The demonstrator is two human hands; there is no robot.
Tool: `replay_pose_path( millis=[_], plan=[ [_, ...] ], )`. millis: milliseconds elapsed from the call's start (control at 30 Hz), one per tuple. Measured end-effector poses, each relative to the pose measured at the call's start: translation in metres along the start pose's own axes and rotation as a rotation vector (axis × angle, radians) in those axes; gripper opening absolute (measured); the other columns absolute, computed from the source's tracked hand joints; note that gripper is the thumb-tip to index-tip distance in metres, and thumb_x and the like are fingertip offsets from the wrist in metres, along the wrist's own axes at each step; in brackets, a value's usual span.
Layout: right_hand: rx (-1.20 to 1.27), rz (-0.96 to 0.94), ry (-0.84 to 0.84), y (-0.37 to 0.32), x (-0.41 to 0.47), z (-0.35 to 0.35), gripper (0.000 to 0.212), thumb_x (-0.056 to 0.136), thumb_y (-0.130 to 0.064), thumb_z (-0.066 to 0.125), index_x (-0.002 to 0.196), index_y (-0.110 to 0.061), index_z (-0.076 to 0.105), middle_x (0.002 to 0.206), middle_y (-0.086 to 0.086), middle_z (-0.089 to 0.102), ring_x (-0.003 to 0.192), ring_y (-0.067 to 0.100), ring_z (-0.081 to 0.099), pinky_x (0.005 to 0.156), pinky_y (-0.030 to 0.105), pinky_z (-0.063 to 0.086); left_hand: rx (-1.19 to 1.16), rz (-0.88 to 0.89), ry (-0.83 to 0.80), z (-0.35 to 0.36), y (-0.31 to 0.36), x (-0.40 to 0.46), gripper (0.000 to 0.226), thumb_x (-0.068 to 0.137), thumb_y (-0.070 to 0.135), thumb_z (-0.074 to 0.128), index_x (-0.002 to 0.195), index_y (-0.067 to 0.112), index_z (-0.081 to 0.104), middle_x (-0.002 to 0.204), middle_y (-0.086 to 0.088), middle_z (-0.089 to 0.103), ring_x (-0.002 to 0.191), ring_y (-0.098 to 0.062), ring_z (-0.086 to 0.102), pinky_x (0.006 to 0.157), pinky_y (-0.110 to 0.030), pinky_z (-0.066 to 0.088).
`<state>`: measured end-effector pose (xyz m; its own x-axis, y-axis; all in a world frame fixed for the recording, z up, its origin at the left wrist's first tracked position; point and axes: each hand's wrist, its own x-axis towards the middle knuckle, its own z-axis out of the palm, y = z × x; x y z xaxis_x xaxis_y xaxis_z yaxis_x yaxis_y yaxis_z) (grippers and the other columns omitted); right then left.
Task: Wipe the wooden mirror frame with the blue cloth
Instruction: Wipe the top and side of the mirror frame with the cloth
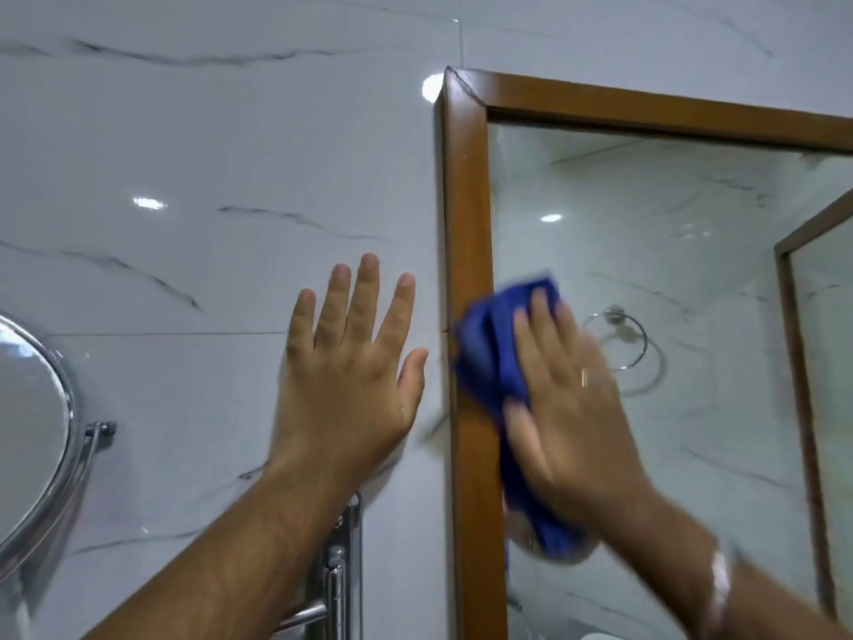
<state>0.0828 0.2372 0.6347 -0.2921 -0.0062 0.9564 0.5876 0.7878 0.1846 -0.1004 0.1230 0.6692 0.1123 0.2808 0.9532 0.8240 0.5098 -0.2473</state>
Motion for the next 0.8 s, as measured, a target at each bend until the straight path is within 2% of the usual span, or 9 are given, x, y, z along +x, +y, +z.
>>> replay_pose_path(
  millis=[100, 200, 300, 400, 500, 567, 667, 800],
  plan=[
    [-0.075, -0.092, -0.074, -0.020, -0.115, 0.021, 0.065, 0.091, -0.037, 0.033, 0.150, -0.013, 0.021, 0.163, 0.006, 0.007, 0.150, 0.027, 0.010, 0.118, 0.039, 0.015, -0.006, -0.040, -0.006, 0.002, 0.007, -0.014, 0.071, 0.097, 0.050, 0.024, 0.160, 0.020, 0.011, 0.168, -0.015, 0.005, 0.154, -0.034, 0.006, 0.123, -0.054, 0.007],
    [-0.038, -0.156, -0.142, -0.019, -0.137, 0.019, 0.060, 0.090, -0.037, 0.032, 0.146, -0.015, 0.027, 0.162, 0.005, 0.013, 0.149, 0.026, 0.015, 0.115, 0.040, 0.023, -0.001, -0.050, -0.020, 0.000, 0.011, -0.018, 0.072, 0.096, 0.050, 0.023, 0.160, 0.019, 0.011, 0.168, -0.016, 0.004, 0.154, -0.035, 0.004, 0.123, -0.055, 0.007],
    [0.031, -0.176, -0.108, -0.006, -0.064, 0.003, 0.075, 0.083, -0.032, 0.045, 0.151, -0.011, 0.021, 0.160, 0.011, 0.020, 0.148, 0.030, 0.017, 0.117, 0.045, 0.025, -0.001, -0.058, -0.034, -0.001, 0.012, -0.017, 0.073, 0.094, 0.050, 0.021, 0.160, 0.019, 0.010, 0.168, -0.016, 0.003, 0.154, -0.035, 0.003, 0.123, -0.055, 0.007],
    [0.048, -0.060, -0.015, 0.010, 0.050, -0.018, 0.071, 0.087, -0.031, 0.039, 0.152, -0.010, 0.016, 0.161, 0.010, 0.017, 0.150, 0.028, 0.011, 0.122, 0.038, 0.011, -0.007, -0.053, -0.020, -0.002, 0.011, -0.016, 0.073, 0.094, 0.050, 0.023, 0.160, 0.019, 0.013, 0.168, -0.016, 0.004, 0.154, -0.036, 0.005, 0.123, -0.055, 0.007],
    [0.012, -0.032, 0.025, 0.025, 0.137, -0.036, 0.068, 0.091, -0.033, 0.035, 0.153, -0.012, 0.016, 0.162, 0.009, 0.015, 0.150, 0.025, 0.009, 0.123, 0.042, 0.012, -0.002, -0.046, -0.004, 0.001, 0.010, -0.018, 0.073, 0.095, 0.050, 0.023, 0.160, 0.019, 0.013, 0.168, -0.017, 0.004, 0.154, -0.036, 0.006, 0.123, -0.056, 0.009],
    [0.002, -0.037, 0.044, 0.031, 0.157, -0.039, 0.066, 0.092, -0.033, 0.035, 0.153, -0.014, 0.016, 0.162, 0.007, 0.015, 0.150, 0.023, 0.009, 0.122, 0.042, 0.013, 0.001, -0.046, 0.005, 0.003, 0.010, -0.018, 0.073, 0.095, 0.050, 0.023, 0.160, 0.019, 0.013, 0.168, -0.017, 0.004, 0.154, -0.036, 0.005, 0.123, -0.057, 0.009],
    [0.034, -0.040, 0.071, 0.023, 0.123, -0.031, 0.067, 0.090, -0.031, 0.038, 0.153, -0.016, 0.018, 0.162, 0.005, 0.017, 0.150, 0.022, 0.010, 0.122, 0.040, 0.011, -0.004, -0.047, 0.011, 0.002, 0.011, -0.017, 0.072, 0.095, 0.050, 0.024, 0.160, 0.019, 0.014, 0.167, -0.017, 0.005, 0.154, -0.036, 0.006, 0.123, -0.057, 0.009],
    [0.059, -0.019, -0.010, -0.005, -0.022, 0.001, 0.079, 0.078, -0.026, 0.045, 0.152, -0.014, 0.021, 0.161, 0.006, 0.017, 0.151, 0.027, 0.008, 0.122, 0.043, 0.012, -0.003, -0.052, -0.008, 0.001, 0.012, -0.017, 0.074, 0.094, 0.050, 0.024, 0.160, 0.019, 0.012, 0.167, -0.017, 0.004, 0.154, -0.036, 0.005, 0.123, -0.056, 0.007]
  ],
)
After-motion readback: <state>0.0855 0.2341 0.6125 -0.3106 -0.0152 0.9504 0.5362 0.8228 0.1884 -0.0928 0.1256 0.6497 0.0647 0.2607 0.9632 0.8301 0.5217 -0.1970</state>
